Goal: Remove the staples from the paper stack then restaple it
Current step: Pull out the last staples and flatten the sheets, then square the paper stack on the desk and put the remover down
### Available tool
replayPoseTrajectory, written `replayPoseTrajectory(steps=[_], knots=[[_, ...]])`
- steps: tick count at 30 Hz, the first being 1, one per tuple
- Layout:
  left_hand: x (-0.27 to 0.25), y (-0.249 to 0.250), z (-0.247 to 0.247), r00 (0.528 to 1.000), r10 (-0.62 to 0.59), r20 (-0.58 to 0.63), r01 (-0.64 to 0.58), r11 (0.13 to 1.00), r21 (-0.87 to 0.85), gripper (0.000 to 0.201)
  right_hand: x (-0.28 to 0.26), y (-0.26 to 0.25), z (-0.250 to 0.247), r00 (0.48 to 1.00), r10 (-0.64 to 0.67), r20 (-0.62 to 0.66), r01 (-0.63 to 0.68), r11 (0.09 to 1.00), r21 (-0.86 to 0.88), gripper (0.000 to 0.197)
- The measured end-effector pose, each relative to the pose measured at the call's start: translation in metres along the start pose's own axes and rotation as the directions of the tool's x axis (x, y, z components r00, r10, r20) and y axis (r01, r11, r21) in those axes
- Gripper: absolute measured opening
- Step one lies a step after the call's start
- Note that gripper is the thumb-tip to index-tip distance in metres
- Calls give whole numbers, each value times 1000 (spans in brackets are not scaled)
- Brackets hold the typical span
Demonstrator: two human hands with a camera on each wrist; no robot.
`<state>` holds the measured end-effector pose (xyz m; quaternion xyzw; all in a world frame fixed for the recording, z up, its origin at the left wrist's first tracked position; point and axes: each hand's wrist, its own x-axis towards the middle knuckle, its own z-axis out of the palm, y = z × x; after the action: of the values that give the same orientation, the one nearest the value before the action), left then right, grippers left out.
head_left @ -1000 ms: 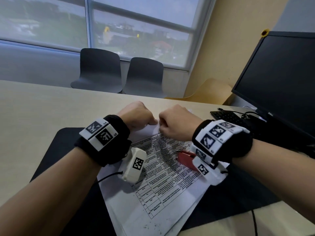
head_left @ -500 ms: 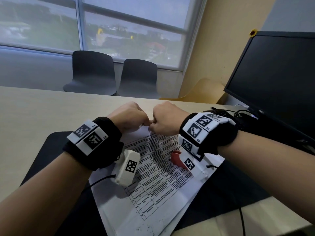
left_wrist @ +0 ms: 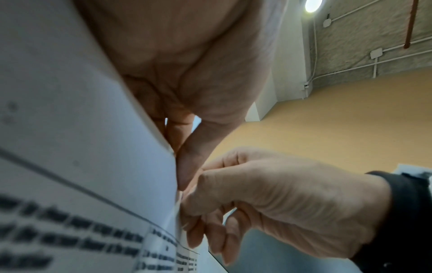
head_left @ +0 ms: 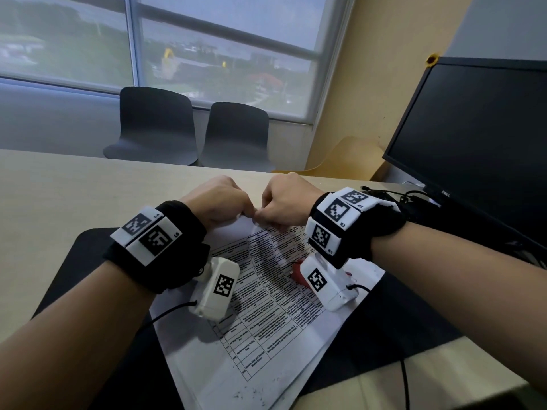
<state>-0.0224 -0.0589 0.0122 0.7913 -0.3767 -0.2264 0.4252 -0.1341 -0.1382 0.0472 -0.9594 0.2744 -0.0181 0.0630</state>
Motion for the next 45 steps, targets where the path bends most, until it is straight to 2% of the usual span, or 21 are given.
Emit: replayPoseTrajectory(steps=[3,5,8,10,12,15,18,20,23,26,29,32,34,38,39,42,43,45], knots=[[-4,1,-2,1000,-26,-2,26,1000,-12,15,-4,-4,0,998,-20,-52,18,999,-39,23],[-4,2,-1,999,-48,-4,48,999,-22,9,-10,-9,4,992,-73,-102,60,990,-128,22],[1,-3,-3,996,-88,21,89,995,-33,32,-15,-18,11,970,-161,-183,95,941,-326,13],[2,-9,-6,991,-122,48,123,992,-12,20,-13,-10,2,960,-72,-271,-21,945,-325,17],[3,-13,-10,988,-149,46,150,989,-5,21,-7,9,-14,949,57,-309,-133,965,-228,30],[0,-9,-9,988,-151,46,148,987,60,19,-4,41,-27,962,160,-222,-175,983,-51,25],[-2,-5,-7,989,-115,96,100,984,150,27,-2,74,-24,961,225,-159,-218,974,57,20],[-3,-6,-3,987,-102,126,75,977,201,28,-1,94,-20,958,249,-141,-252,968,-4,16],[-6,-7,8,988,-72,138,35,968,249,26,-2,118,-9,967,250,-50,-254,951,-177,10],[-7,-6,11,989,-48,140,11,968,250,16,-2,128,1,975,224,-6,-219,945,-245,18],[-7,-5,9,987,-32,156,-1,978,211,7,1,128,2,979,199,-47,-203,931,-303,17],[-7,-5,7,991,-22,135,-7,978,208,11,0,117,-3,981,148,-126,-182,926,-331,11],[-6,-7,5,992,-30,123,5,981,193,12,-7,109,-6,986,112,-119,-143,944,-298,9],[-2,-11,-7,995,-39,95,20,981,193,9,-32,89,-7,1000,27,-7,-28,990,-141,13],[-1,-12,-9,996,-41,85,24,982,187,8,-38,84,-6,998,-10,54,14,996,-85,16],[1,-15,-17,997,-40,70,29,987,159,2,-52,75,5,948,-48,315,49,999,6,46],[1,-16,-19,995,-36,92,23,990,137,5,-54,73,12,934,-48,354,50,999,6,55],[1,-17,-23,980,-58,190,43,995,86,11,-53,73,26,938,-74,339,93,995,-41,58]])
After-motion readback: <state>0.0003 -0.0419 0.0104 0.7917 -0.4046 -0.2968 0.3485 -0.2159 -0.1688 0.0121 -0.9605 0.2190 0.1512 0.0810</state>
